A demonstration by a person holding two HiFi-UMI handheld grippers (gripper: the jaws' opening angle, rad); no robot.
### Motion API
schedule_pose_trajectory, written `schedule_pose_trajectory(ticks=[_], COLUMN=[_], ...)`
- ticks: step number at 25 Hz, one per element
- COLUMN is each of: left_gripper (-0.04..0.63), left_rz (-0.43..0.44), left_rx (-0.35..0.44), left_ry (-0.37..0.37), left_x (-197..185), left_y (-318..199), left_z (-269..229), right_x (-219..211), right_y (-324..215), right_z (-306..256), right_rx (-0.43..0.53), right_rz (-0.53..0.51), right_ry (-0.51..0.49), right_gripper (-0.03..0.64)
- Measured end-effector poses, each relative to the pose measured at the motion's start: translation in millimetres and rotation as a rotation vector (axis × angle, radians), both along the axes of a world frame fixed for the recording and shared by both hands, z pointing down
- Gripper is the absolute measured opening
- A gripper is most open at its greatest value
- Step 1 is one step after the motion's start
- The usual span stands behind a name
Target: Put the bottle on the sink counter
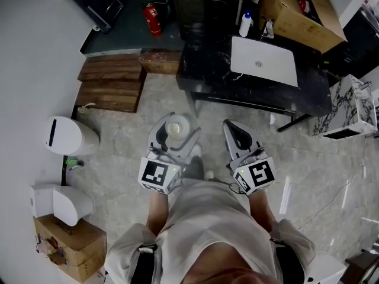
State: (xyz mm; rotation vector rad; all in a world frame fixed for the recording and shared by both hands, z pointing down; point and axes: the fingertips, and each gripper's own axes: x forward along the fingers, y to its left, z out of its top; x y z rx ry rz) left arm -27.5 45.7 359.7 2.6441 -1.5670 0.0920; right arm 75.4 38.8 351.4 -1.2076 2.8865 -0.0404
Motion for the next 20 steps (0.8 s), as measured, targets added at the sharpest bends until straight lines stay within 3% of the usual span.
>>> schedule_pose_trajectory(ticks=[20], left_gripper=[0.327], left_rz=[0.058], left_rx=[0.01], left_ry=[0.024], left_x=[-27.1], left_y=[-122.9], left_z=[-0.4], right_x=[-34.1], right_y=[-112.3], right_z=[-1.1], right_rx=[0.001], right_rz=[0.039], right_ry=[0.033], right_gripper=[-0.003])
